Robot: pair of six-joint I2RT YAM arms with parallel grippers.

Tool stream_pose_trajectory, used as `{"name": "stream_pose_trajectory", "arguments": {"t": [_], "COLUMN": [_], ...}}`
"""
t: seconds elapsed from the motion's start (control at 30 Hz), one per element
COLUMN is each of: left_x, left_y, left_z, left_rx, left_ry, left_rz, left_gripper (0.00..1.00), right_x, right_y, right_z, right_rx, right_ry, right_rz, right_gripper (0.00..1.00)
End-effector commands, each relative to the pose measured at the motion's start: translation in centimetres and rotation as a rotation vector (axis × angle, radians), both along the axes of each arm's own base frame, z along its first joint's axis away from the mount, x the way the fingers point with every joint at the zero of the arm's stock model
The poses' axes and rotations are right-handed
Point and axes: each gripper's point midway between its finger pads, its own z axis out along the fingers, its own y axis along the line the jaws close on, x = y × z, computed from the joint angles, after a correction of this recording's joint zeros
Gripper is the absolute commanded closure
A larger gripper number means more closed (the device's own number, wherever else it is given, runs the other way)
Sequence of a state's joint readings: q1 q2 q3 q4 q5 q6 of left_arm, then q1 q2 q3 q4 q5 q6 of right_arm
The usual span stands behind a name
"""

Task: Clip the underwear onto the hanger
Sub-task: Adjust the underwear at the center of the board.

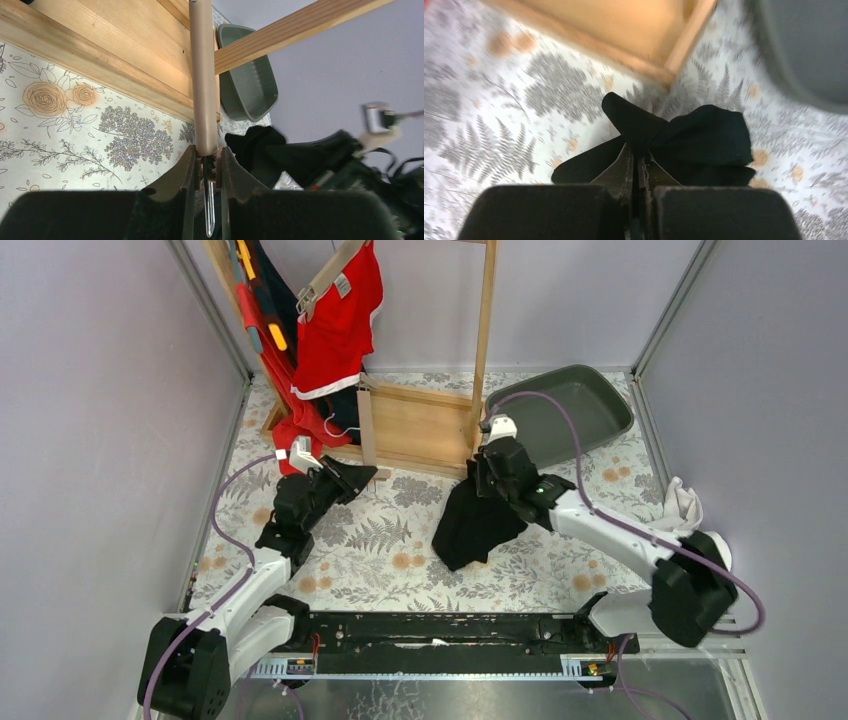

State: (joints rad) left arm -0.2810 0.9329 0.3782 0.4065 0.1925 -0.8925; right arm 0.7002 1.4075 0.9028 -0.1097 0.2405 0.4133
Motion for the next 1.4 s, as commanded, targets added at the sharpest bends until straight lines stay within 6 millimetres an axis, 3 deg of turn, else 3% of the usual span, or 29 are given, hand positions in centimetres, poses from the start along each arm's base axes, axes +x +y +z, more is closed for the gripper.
{"name": "stream_pose_trajectory", "arguments": {"t": [0.0, 0.17, 0.37, 0.4, 0.47, 0.5, 0.57, 0.63, 0.7, 0.83, 1.03, 1.1, 1.2, 1.37], "left_x": [0.5, 0.4, 0.4, 0.3, 0.4, 0.4, 0.4, 0.5, 0.6, 0.7, 1.0, 1.0, 1.0, 1.0], "left_y": [0.0, 0.0, 0.2, 0.2, 0.3, 0.3, 0.2, 0.2, 0.2, 0.2, 0.1, 0.0, -0.1, 0.0], "left_z": [1.8, 2.1, 2.4, 2.4, 2.3, 2.3, 2.1, 2.1, 2.1, 2.3, 1.9, 1.9, 1.6, 1.2], "left_rx": [-0.006, -0.008, -0.001, 0.000, 0.004, 0.004, 0.006, 0.008, 0.010, 0.008, 0.011, 0.009, 0.006, 0.008], "left_ry": [-0.094, -0.099, -0.105, -0.106, -0.106, -0.105, -0.102, -0.100, -0.101, -0.104, -0.097, -0.097, -0.091, -0.083], "left_rz": [0.006, 0.004, 0.010, 0.012, 0.016, 0.016, 0.013, 0.012, 0.014, 0.014, 0.012, 0.009, 0.006, 0.008], "left_gripper": [1.00, 1.00, 1.00, 1.00, 1.00, 1.00, 1.00, 1.00, 1.00, 1.00, 1.00, 1.00, 1.00, 1.00], "right_x": [2.4, 4.1, 7.5, 8.0, 9.3, 9.9, 10.4, 10.2, 9.5, 5.7, -3.5, -5.3, -6.3, -6.2], "right_y": [-0.4, 0.1, 0.2, -0.4, -2.6, -3.9, -5.7, -6.5, -6.6, -3.8, 2.6, 3.6, 3.7, 2.9], "right_z": [6.5, 8.4, 7.2, 6.6, 5.5, 5.0, 4.8, 5.3, 6.1, 5.6, 0.5, -1.1, -3.3, -6.3], "right_rx": [0.034, 0.036, -0.042, -0.065, -0.125, -0.152, -0.172, -0.164, -0.146, -0.068, -0.055, -0.045, -0.040, -0.118], "right_ry": [-0.253, -0.292, -0.275, -0.257, -0.204, -0.183, -0.184, -0.216, -0.235, -0.190, -0.080, -0.055, -0.019, 0.018], "right_rz": [0.008, 0.030, 0.007, -0.019, -0.119, -0.171, -0.234, -0.244, -0.222, -0.043, 0.263, 0.298, 0.303, 0.299], "right_gripper": [1.00, 1.00, 0.99, 0.89, 0.41, 0.29, 0.21, 0.20, 0.19, 0.19, 0.20, 0.21, 0.21, 0.20]}}
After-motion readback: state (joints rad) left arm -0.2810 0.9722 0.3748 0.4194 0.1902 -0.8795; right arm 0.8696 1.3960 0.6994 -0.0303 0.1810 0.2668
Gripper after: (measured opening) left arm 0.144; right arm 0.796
